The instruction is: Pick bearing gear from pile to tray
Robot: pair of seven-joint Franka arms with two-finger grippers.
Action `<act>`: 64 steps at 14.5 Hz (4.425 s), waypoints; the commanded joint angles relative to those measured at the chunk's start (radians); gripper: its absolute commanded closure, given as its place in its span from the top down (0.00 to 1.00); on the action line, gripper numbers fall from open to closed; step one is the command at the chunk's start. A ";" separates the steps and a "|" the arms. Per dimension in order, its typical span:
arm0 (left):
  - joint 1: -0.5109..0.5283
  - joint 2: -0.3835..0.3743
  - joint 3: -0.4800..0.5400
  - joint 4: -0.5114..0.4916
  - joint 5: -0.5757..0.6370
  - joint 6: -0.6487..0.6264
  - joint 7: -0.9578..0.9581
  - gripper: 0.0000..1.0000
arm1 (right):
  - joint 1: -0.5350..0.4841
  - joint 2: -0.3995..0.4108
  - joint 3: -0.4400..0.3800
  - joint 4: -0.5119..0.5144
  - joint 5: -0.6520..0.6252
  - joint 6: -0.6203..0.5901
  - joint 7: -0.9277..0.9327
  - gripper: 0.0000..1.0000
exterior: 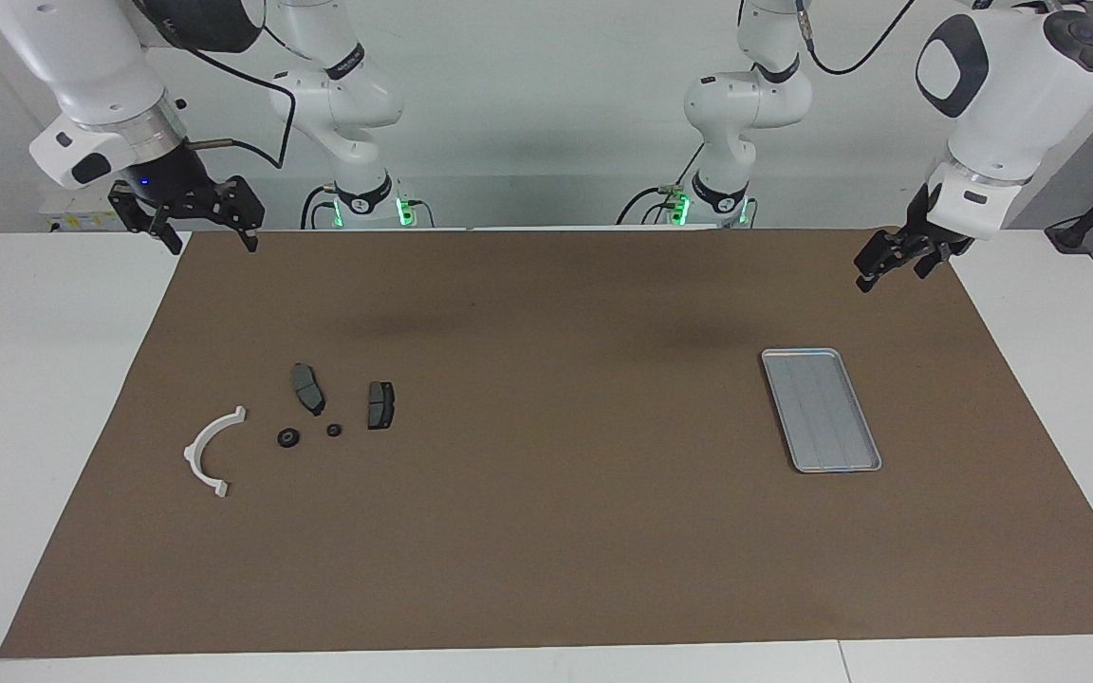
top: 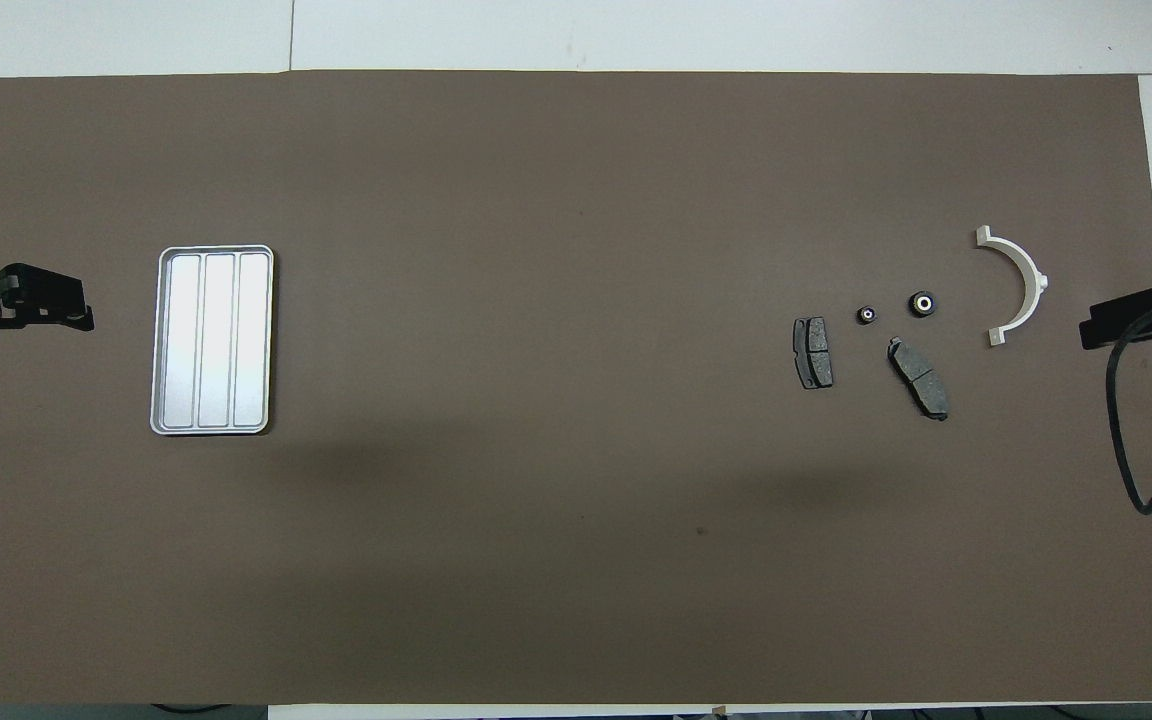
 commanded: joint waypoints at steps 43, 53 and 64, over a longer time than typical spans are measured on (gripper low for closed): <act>-0.012 -0.019 0.011 -0.015 -0.011 0.009 0.005 1.00 | 0.002 0.489 0.019 -0.181 0.006 0.706 -0.046 1.00; -0.012 -0.019 0.011 -0.015 -0.011 0.009 0.005 1.00 | -0.008 0.488 0.019 -0.203 0.008 0.706 -0.084 0.95; -0.012 -0.019 0.011 -0.015 -0.011 0.009 0.005 1.00 | -0.027 0.452 0.017 -0.266 0.006 0.693 -0.114 0.95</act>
